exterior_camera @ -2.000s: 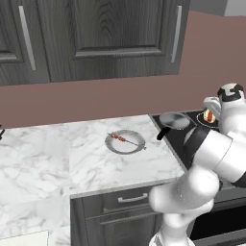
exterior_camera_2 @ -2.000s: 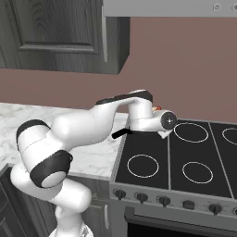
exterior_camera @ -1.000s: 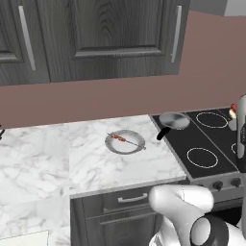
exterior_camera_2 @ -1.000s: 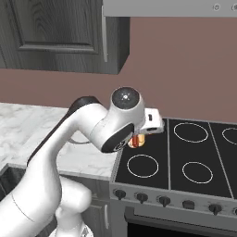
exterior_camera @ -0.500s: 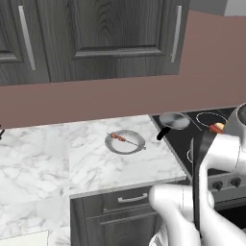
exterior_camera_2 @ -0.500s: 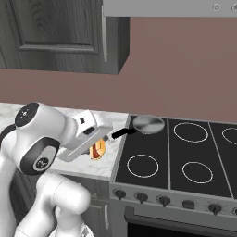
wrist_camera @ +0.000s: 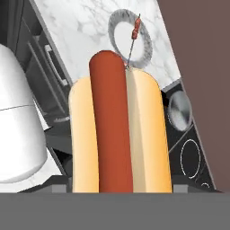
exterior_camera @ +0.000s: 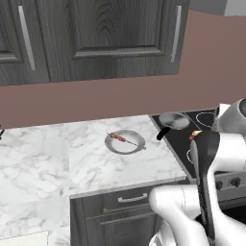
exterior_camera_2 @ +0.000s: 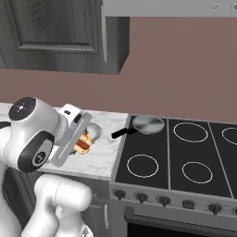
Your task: Place the cold items (onion and orange) from the fridge in one tupperware on the dining counter. Place the warm items (hot dog and kebab skewer) in the stove area in another tupperware.
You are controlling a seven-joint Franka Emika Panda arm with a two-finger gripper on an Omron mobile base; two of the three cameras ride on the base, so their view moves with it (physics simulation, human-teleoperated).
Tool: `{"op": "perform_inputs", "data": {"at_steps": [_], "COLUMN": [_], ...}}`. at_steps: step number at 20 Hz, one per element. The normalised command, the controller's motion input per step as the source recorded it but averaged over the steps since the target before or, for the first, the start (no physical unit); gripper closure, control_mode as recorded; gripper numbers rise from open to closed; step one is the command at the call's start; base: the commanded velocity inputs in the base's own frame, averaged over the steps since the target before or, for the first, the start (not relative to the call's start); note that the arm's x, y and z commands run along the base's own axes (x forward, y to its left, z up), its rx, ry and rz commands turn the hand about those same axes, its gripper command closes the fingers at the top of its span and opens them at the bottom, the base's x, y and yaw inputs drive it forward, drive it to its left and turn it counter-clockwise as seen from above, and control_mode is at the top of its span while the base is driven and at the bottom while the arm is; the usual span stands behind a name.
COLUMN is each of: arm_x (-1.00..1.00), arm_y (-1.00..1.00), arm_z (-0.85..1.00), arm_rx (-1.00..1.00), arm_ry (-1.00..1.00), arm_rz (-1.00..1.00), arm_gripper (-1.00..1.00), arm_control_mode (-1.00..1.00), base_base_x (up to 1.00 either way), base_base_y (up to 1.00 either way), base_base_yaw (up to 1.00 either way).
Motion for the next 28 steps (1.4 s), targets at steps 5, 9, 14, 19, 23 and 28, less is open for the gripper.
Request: {"op": "perform_inputs", "data": {"at_steps": [5, 9, 14, 19, 23, 28], "arm_x": [0.0, 0.0, -0.06, -0.16, -0.06, 0.0], "arm_y": [0.56, 0.73, 0.08, 0.0, 0.0, 0.0], "arm_z": [-0.88, -0.5, -0.31, -0.23, -0.03, 0.0], "arm_rx": [-0.08, -0.27, -0.02, 0.0, 0.0, 0.0], "arm_ry": [-0.08, 0.03, -0.02, -0.07, 0.0, 0.0], "arm_rz": [0.3, 0.03, 0.06, 0.04, 0.01, 0.0], "arm_gripper": [1.0, 1.0, 1.0, 1.0, 1.0, 1.0], "arm_control_mode": [-1.0, -1.0, -1.0, -1.0, 1.0, 1.0], "base_base_x": [0.0, 0.0, 0.0, 0.0, -0.38, -0.66], "base_base_y": [0.0, 0.0, 0.0, 0.0, -0.02, -0.06], "base_base_yaw": [0.0, 0.0, 0.0, 0.0, 0.05, 0.19]}}
